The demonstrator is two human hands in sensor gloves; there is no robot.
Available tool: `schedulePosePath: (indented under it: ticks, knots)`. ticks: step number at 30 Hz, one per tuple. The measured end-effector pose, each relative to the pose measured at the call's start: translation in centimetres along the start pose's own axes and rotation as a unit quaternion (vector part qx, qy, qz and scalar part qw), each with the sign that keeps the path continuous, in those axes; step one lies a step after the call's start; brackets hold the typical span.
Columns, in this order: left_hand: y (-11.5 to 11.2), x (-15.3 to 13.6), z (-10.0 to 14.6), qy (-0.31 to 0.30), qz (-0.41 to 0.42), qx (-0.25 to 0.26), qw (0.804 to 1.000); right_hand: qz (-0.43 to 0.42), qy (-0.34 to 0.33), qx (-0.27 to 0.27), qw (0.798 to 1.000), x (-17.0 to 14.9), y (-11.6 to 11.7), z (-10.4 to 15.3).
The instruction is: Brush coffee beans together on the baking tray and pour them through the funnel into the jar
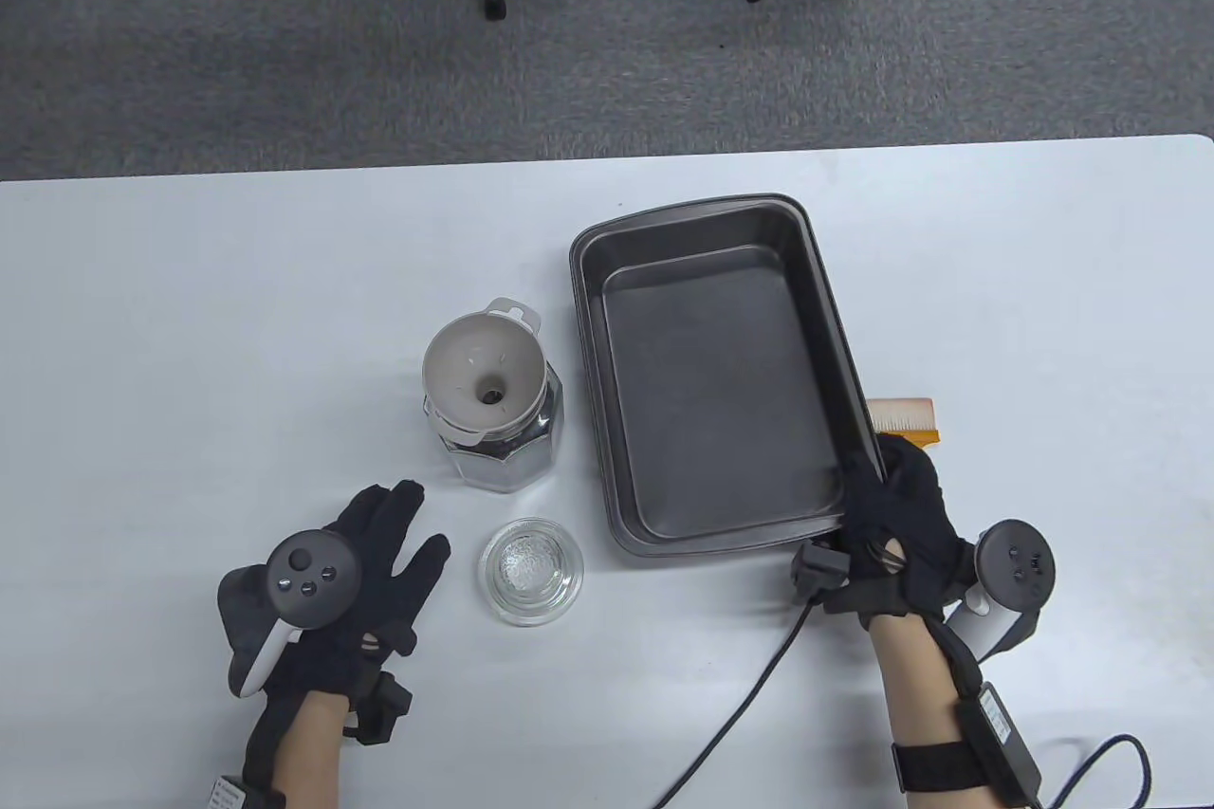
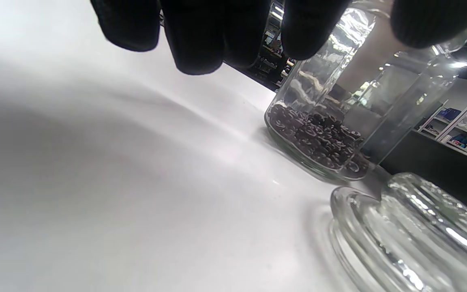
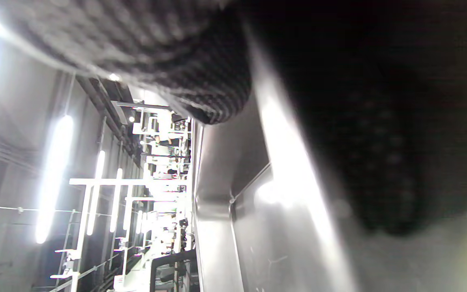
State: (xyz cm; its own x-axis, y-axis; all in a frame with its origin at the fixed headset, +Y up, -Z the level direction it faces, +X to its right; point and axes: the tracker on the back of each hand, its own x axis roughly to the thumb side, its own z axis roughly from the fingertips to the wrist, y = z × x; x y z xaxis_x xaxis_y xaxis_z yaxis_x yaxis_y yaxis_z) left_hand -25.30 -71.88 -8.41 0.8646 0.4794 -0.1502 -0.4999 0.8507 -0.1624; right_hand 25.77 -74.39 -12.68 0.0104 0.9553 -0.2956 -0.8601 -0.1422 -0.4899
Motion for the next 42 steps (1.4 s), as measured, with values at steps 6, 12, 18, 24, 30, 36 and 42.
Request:
schedulePosePath:
  ticks: [6, 12, 18, 24, 30, 36, 42]
  knots:
    - [0.0, 0.1, 0.2, -0.002, -0.008, 0.005, 1.000, 0.008, 0.018, 0.001, 1.000, -1.1, 0.4, 0.1]
    - [-0.1, 0.1, 0.3, -0.001, -0.015, 0.005, 1.000, 0.090, 0.020, 0.000, 0.996, -1.3, 0.5, 0.2]
    - [-0.2, 0.1, 0.2, 0.003, -0.021, 0.000, 1.000, 0.191, 0.033, 0.011, 0.981, -1.3, 0.4, 0.0]
    - [-0.3, 0.2, 0.2, 0.002, -0.025, -0.002, 1.000, 0.247, 0.024, 0.009, 0.969, -1.2, 0.5, -0.2]
    - [-0.4, 0.4, 0.2, 0.001, -0.026, -0.005, 1.000, 0.331, -0.006, 0.013, 0.943, -0.3, 0.7, 0.1]
    - [-0.3, 0.5, 0.2, -0.001, -0.024, -0.003, 1.000, 0.384, -0.050, 0.003, 0.922, 1.5, 0.7, 1.1]
    - [-0.5, 0.6, 0.3, -0.003, -0.026, -0.006, 1.000, 0.416, -0.057, 0.039, 0.907, 3.0, 0.8, 2.3]
